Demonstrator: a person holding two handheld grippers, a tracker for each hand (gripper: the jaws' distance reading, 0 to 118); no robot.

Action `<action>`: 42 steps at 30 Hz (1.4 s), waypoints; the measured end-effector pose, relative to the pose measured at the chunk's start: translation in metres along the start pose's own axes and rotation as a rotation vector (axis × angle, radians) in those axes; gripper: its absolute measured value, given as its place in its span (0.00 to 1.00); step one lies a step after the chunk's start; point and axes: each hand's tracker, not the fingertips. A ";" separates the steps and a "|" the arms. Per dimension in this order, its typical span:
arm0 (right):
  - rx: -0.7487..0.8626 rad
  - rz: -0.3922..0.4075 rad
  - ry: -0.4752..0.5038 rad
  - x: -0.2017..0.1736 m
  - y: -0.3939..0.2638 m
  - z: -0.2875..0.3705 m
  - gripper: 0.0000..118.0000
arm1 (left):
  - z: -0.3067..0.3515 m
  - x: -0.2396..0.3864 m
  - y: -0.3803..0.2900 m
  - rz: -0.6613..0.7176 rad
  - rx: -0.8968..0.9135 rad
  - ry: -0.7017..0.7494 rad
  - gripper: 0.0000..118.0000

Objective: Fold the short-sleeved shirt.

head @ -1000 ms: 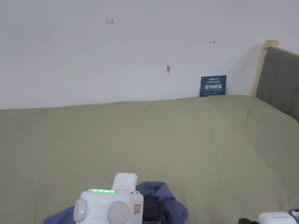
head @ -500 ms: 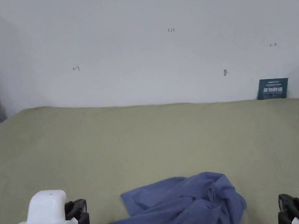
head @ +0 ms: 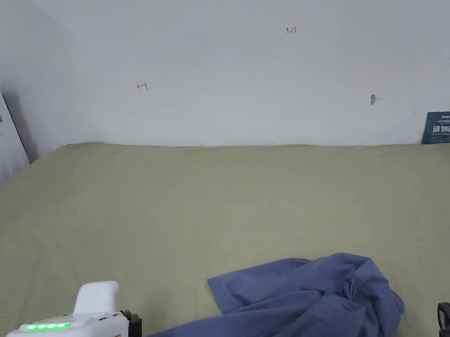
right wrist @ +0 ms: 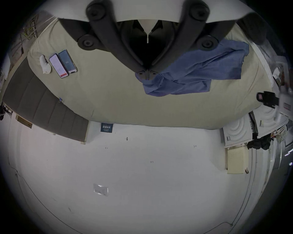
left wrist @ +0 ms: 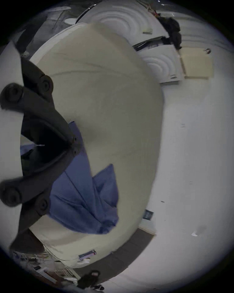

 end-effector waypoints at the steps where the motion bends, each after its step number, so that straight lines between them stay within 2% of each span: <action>1: -0.010 0.001 -0.002 0.001 -0.002 -0.003 0.00 | -0.020 -0.004 0.003 0.002 -0.043 -0.004 0.00; 4: -0.047 0.018 -0.008 0.003 -0.007 -0.013 0.00 | -0.063 -0.012 0.007 -0.020 -0.130 0.032 0.06; 5: -0.052 0.022 -0.014 0.005 -0.009 -0.015 0.00 | -0.073 -0.014 0.008 -0.014 -0.142 0.032 0.27; 7: -0.067 0.023 -0.022 0.008 -0.012 -0.020 0.00 | -0.094 -0.016 0.009 -0.032 -0.185 0.038 0.98; 8: -0.078 0.024 -0.027 0.010 -0.014 -0.023 0.00 | -0.098 -0.017 0.006 -0.052 -0.184 0.046 1.00; 13: -0.128 0.009 -0.039 0.020 -0.025 -0.037 0.00 | -0.126 -0.009 -0.001 -0.149 -0.266 0.124 0.98; 14: -0.142 0.004 -0.040 0.023 -0.027 -0.041 0.00 | -0.124 -0.008 0.000 -0.137 -0.258 0.112 0.96; 15: -0.153 -0.002 -0.041 0.026 -0.028 -0.045 0.00 | -0.120 -0.007 0.002 -0.119 -0.256 0.100 0.89; 16: -0.164 -0.008 -0.044 0.029 -0.030 -0.049 0.00 | -0.111 -0.008 -0.001 -0.094 -0.246 0.062 0.66; 17: -0.173 -0.018 -0.041 0.033 -0.032 -0.053 0.00 | -0.104 -0.006 0.000 -0.084 -0.222 0.046 0.49; 18: -0.184 -0.031 -0.038 0.037 -0.032 -0.059 0.00 | -0.098 -0.004 0.001 -0.127 -0.188 0.087 0.18; 19: -0.194 -0.042 -0.040 0.041 -0.032 -0.064 0.00 | -0.095 -0.002 0.001 -0.136 -0.182 0.061 0.00; 21: -0.202 -0.053 -0.051 0.051 -0.030 -0.076 0.00 | -0.087 -0.002 0.000 -0.098 -0.180 0.014 0.00; 26: -0.235 -0.035 -0.063 0.072 -0.018 -0.126 0.00 | -0.091 0.001 0.000 -0.138 -0.182 0.021 0.00; 30: -0.314 -0.044 -0.004 0.081 -0.006 -0.185 0.00 | -0.098 -0.005 -0.001 -0.087 -0.186 0.002 0.00; 31: -0.323 -0.045 0.009 0.082 -0.006 -0.197 0.17 | -0.099 -0.005 -0.001 -0.081 -0.186 0.001 0.00; 32: -0.370 -0.044 0.054 0.081 -0.005 -0.213 0.39 | -0.098 -0.005 0.000 -0.078 -0.187 -0.006 0.00; 33: -0.409 -0.062 0.078 0.079 -0.005 -0.226 0.52 | -0.099 -0.004 -0.001 -0.079 -0.189 -0.005 0.00; 34: -0.437 -0.071 0.100 0.079 -0.007 -0.238 0.52 | -0.101 -0.004 -0.002 -0.079 -0.190 -0.004 0.00; 35: -0.483 -0.058 0.099 0.076 -0.012 -0.252 0.90 | -0.102 -0.003 -0.002 -0.078 -0.194 -0.007 0.00; 36: -0.402 -0.053 0.070 0.074 -0.016 -0.261 0.98 | -0.104 -0.004 -0.002 -0.078 -0.198 -0.010 0.00; 37: -0.479 -0.006 0.062 0.070 -0.026 -0.262 0.90 | -0.106 -0.003 -0.003 -0.078 -0.201 -0.010 0.00; 38: -0.510 0.026 0.044 0.066 -0.033 -0.270 0.87 | -0.106 -0.003 -0.004 -0.076 -0.199 -0.010 0.00; 40: -0.521 0.025 0.042 0.063 -0.047 -0.282 0.86 | -0.109 -0.004 -0.004 -0.067 -0.201 -0.015 0.00; 41: -0.533 0.024 0.044 0.066 -0.029 -0.291 0.82 | -0.110 -0.004 -0.004 -0.062 -0.201 -0.017 0.00; 42: -0.556 0.022 0.054 0.066 -0.031 -0.295 0.73 | -0.110 -0.004 -0.005 -0.058 -0.200 -0.018 0.00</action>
